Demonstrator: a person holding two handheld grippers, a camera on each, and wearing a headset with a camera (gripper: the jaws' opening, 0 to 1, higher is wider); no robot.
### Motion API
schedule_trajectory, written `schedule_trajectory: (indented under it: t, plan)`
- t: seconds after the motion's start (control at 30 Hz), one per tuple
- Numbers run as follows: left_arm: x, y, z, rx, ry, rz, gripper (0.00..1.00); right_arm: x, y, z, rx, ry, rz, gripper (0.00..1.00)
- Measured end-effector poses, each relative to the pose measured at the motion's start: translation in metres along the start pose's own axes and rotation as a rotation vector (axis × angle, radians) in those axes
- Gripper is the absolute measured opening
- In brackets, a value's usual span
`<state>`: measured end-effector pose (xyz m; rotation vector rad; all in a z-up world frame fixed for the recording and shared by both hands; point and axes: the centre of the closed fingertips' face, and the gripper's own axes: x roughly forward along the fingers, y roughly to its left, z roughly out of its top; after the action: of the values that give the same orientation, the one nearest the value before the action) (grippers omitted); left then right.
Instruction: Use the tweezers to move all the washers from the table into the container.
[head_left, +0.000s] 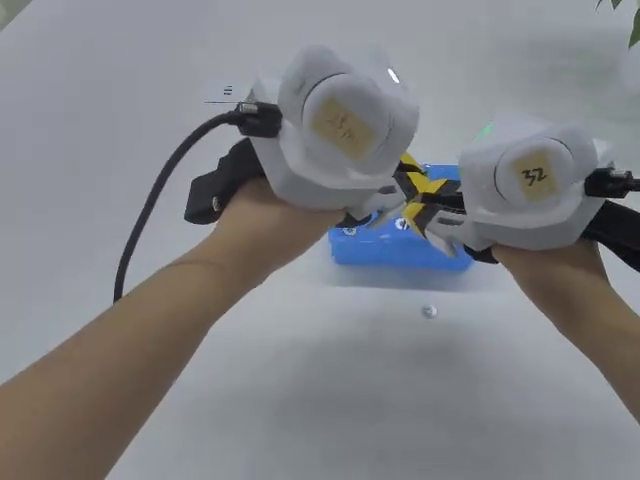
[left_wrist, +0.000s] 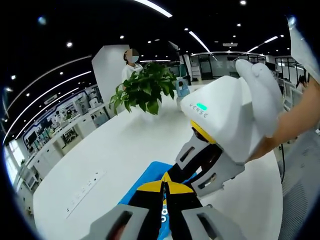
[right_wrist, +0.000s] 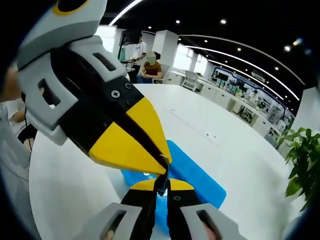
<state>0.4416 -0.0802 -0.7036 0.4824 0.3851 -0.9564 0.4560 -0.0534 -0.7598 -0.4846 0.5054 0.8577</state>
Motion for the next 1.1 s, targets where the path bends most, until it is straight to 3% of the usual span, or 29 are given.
schedule_trajectory:
  t: [0.27, 0.6, 0.83, 0.97, 1.1]
  plan:
    - [0.005, -0.002, -0.012, 0.006, 0.027, -0.016, 0.0, 0.009, 0.003, -0.012, 0.01, 0.037, 0.014, 0.03]
    - [0.006, -0.006, -0.015, 0.0, 0.039, -0.028, 0.0, 0.009, 0.005, -0.018, 0.039, 0.044, 0.034, 0.04]
    - [-0.017, -0.012, 0.005, 0.041, -0.011, -0.016, 0.0, -0.013, 0.004, 0.005, 0.06, -0.074, -0.011, 0.06]
    - [-0.033, -0.02, 0.016, 0.076, -0.052, -0.01, 0.0, -0.033, 0.007, 0.015, 0.116, -0.155, -0.042, 0.08]
    - [-0.044, -0.033, 0.024, 0.09, -0.07, -0.012, 0.0, -0.047, 0.016, 0.016, 0.113, -0.171, -0.044, 0.08]
